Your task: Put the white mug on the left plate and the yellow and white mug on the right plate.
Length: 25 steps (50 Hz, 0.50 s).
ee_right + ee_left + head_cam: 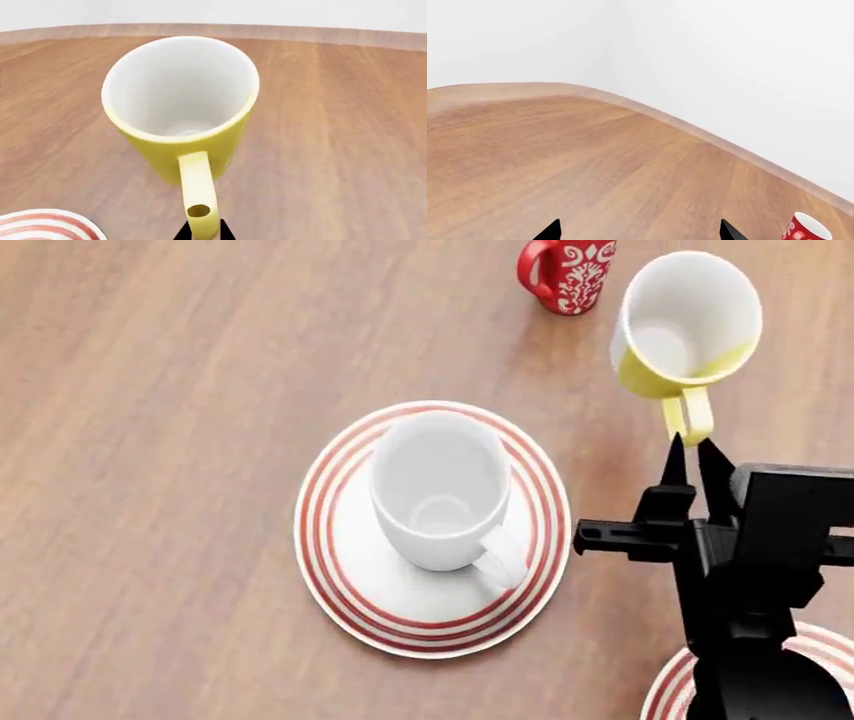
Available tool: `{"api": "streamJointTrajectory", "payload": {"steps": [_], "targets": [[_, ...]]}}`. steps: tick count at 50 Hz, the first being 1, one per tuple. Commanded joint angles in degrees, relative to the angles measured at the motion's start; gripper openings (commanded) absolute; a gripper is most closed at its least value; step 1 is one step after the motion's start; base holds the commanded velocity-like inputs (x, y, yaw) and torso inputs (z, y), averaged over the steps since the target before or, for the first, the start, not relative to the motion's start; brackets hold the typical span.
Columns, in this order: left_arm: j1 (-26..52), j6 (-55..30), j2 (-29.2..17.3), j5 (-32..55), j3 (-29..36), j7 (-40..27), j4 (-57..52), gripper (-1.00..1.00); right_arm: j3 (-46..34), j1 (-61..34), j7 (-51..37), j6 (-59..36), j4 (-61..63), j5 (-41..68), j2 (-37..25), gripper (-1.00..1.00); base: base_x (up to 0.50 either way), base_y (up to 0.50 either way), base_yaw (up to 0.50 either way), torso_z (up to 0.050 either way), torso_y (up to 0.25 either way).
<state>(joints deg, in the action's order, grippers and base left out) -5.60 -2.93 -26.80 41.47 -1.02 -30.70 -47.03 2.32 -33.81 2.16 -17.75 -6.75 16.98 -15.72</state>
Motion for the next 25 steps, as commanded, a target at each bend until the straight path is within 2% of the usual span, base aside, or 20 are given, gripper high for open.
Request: {"api": "streamJointTrajectory", "payload": {"steps": [1,17,25], "targets": [[0.3,0.2,-0.2,0.3,-0.1,0.1,0.5,1.0,-0.1,3.9,-2.8,-6.1,9.0,0.3,-0.9,-1.0,0.0,0.0,0.0,0.0,0.0],[0.3,0.4,-0.4,0.3,0.0,0.0,0.6,1.0,-0.3,3.9,-3.0,-6.0,9.0,0.6,-1.1,-1.0,0.0,0.0,0.0,0.0,0.0],[-0.7,0.1,-0.4,-0.7,0.8,-0.9,-1.3,1.0,3.4,12.3,-3.0,-8.6,20.7,4.9,-3.2,-1.0,0.0,0.0,0.0,0.0,0.0]]}}
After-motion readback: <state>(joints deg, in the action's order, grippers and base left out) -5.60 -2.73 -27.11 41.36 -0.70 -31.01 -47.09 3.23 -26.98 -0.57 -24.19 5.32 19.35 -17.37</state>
